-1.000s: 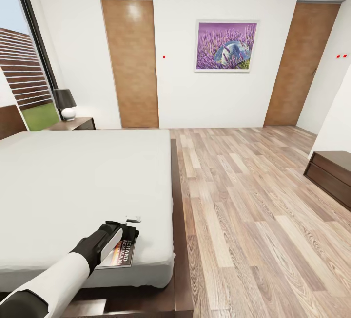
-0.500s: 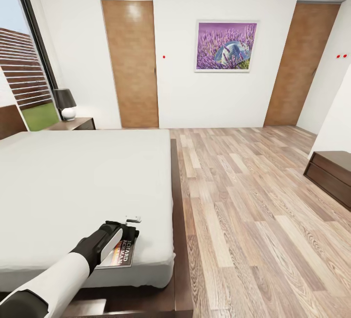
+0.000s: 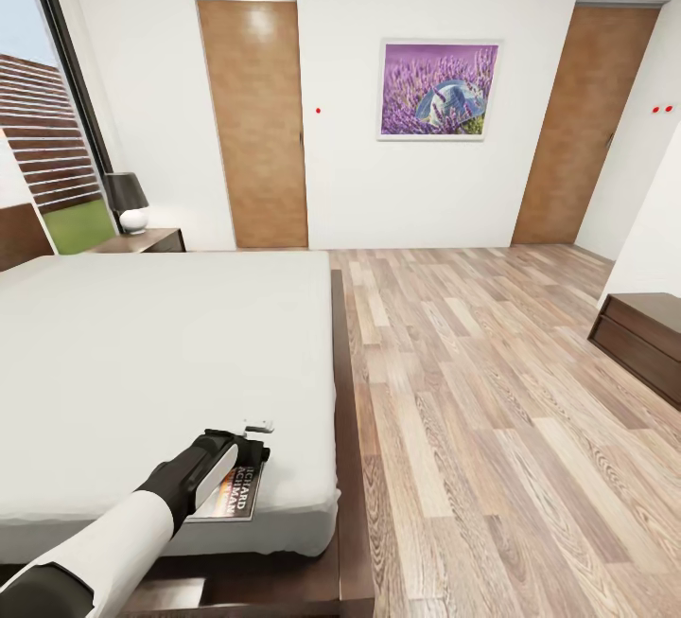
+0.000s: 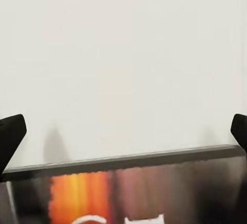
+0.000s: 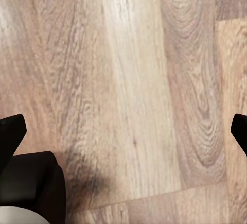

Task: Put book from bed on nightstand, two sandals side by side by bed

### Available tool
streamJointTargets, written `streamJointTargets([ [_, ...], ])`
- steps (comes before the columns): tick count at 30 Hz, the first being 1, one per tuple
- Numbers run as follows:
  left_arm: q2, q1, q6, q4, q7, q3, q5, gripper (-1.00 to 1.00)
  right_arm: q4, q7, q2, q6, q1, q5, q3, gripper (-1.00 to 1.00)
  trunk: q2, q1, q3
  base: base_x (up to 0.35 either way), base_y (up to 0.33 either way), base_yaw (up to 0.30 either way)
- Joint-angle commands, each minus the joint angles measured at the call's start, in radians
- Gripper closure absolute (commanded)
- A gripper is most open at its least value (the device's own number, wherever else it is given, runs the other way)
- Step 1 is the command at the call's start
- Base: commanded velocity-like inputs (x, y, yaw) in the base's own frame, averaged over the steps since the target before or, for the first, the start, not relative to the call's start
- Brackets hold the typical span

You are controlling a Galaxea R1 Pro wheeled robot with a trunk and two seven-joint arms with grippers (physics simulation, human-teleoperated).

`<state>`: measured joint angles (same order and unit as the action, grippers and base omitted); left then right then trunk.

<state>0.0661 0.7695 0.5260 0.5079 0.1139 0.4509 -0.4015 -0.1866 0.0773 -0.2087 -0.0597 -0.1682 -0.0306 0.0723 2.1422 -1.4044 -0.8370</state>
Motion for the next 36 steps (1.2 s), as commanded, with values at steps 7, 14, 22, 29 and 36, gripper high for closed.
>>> streamJointTargets([
  [7, 0.001, 0.001, 0.003, 0.003, 0.009, 0.008, -0.011, -1.0, 0.001, 0.007, 0.0, -0.004, -0.001, -0.003, 0.007, -1.0, 0.0, 0.0, -0.001, -0.004, 0.0, 0.0],
  [14, 0.001, 0.001, 0.003, 0.003, 0.009, 0.008, -0.011, -1.0, 0.001, 0.007, 0.0, -0.003, -0.001, -0.003, 0.007, -1.0, 0.0, 0.0, -0.001, -0.001, 0.0, 0.0],
  [22, 0.001, 0.001, -0.001, 0.003, 0.01, 0.008, -0.011, -1.0, 0.001, 0.007, 0.0, -0.004, -0.001, -0.003, 0.007, -1.0, 0.0, 0.0, -0.001, 0.0, 0.0, 0.0],
  [29, 0.002, 0.001, -0.002, 0.012, 0.006, 0.007, -0.013, -1.0, 0.001, 0.007, 0.0, -0.004, -0.001, -0.003, 0.007, -1.0, 0.0, 0.0, -0.001, 0.0, 0.0, 0.0],
  [36, 0.005, 0.001, 0.052, 0.114, 0.004, 0.003, -0.014, -1.0, -0.001, 0.008, 0.001, -0.003, -0.001, -0.002, 0.007, -1.0, 0.0, 0.0, -0.001, 0.0, 0.0, 0.0],
])
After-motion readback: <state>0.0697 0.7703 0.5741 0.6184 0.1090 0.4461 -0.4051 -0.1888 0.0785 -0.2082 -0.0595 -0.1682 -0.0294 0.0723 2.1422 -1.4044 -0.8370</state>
